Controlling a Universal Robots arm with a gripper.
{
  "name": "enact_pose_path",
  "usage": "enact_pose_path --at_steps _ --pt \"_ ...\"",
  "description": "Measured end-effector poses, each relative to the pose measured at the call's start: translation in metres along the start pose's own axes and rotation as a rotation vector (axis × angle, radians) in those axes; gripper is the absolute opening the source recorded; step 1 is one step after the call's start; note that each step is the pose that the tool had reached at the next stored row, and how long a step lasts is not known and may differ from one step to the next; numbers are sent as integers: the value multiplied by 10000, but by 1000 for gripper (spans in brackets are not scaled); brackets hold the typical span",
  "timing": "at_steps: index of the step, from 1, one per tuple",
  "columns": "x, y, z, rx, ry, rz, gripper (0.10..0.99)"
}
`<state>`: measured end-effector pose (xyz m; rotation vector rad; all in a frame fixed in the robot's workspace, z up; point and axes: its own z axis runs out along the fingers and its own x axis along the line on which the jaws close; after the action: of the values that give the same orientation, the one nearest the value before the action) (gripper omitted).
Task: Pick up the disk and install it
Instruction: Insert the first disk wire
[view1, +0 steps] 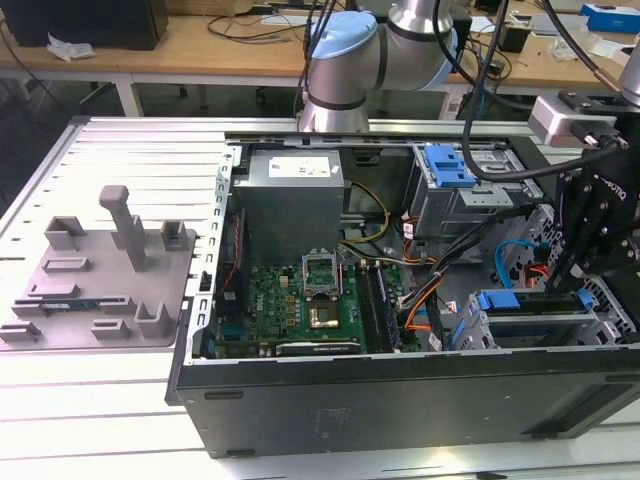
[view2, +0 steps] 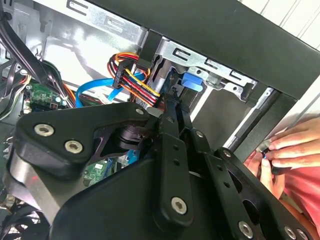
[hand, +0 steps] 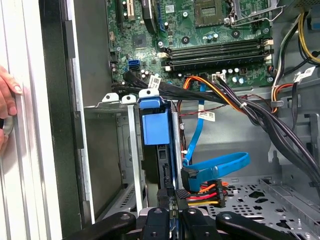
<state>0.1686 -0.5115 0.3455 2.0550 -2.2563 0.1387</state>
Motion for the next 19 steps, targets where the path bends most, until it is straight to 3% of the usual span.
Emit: enact_pose_path --at_steps 19 --pt "-7 -3 55 3 1 -31 169"
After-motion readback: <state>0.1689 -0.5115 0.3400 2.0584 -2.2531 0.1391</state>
